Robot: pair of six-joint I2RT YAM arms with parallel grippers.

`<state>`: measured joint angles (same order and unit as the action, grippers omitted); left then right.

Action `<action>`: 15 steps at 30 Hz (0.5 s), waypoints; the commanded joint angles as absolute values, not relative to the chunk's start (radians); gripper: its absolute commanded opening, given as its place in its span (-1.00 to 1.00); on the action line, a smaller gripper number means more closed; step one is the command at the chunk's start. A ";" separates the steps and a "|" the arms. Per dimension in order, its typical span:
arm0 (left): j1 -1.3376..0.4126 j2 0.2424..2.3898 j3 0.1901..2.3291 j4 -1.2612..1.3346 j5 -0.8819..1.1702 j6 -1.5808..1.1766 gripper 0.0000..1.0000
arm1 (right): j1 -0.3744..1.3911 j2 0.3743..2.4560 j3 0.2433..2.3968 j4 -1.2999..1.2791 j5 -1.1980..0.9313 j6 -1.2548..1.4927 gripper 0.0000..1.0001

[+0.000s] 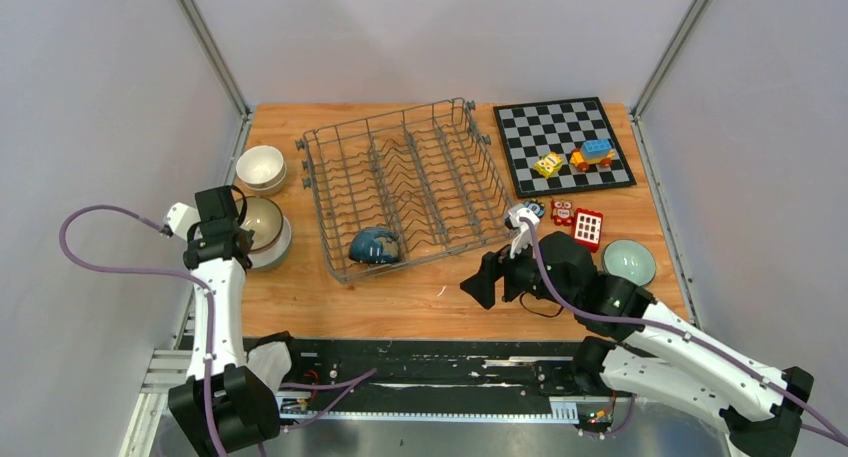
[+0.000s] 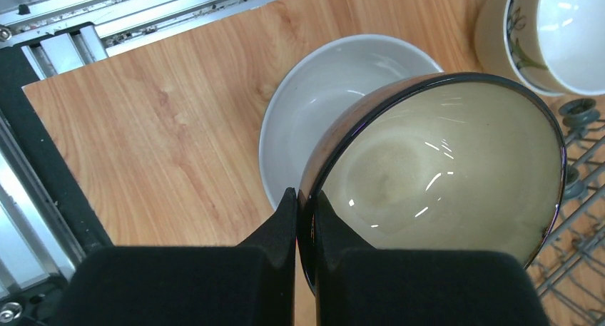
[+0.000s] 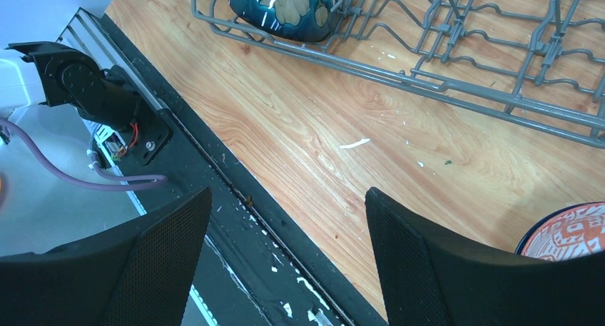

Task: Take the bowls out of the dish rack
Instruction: Place the bowl with the bowl.

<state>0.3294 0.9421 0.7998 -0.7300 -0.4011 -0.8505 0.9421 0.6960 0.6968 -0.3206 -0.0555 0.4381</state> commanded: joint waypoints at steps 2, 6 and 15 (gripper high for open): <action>0.356 0.967 0.822 -0.561 -0.428 -0.922 -1.00 | 0.945 0.663 0.676 -0.313 -0.035 0.415 0.64; 0.357 1.011 0.799 -0.538 -0.412 -0.939 -1.00 | 0.945 0.651 0.683 -0.328 -0.016 0.403 0.64; 0.362 1.071 0.754 -0.492 -0.387 -0.952 -1.00 | 0.945 0.637 0.699 -0.340 -0.014 0.398 0.64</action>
